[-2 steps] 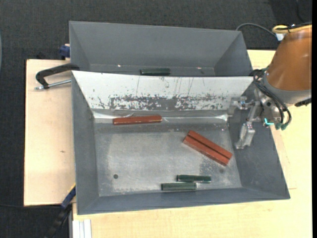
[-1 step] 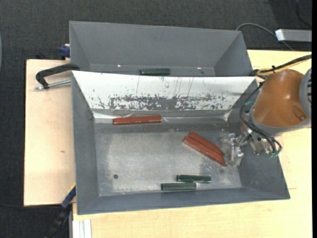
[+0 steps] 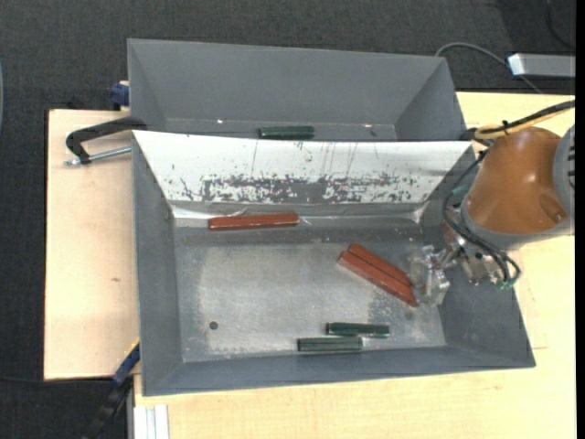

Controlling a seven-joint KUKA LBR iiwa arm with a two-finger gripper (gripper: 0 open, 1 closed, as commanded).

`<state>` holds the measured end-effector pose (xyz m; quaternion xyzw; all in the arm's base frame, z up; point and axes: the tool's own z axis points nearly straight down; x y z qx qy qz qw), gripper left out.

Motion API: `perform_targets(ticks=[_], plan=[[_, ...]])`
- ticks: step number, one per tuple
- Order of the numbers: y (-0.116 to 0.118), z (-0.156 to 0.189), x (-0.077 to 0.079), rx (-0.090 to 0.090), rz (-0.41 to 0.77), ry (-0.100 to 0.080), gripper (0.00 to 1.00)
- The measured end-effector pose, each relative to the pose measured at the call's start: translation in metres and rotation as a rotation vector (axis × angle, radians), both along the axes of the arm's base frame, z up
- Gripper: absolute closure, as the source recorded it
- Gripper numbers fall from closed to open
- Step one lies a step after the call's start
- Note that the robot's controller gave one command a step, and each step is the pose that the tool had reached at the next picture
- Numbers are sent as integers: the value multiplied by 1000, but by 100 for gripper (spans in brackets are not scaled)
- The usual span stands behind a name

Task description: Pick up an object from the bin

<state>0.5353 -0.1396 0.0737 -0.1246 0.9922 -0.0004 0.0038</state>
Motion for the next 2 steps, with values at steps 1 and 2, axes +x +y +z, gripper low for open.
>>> perform_targets(ticks=[1, 2], plan=[[48, 8, -11, 0, 462, 6, 0], [47, 7, -11, -1, 460, 6, 0]])
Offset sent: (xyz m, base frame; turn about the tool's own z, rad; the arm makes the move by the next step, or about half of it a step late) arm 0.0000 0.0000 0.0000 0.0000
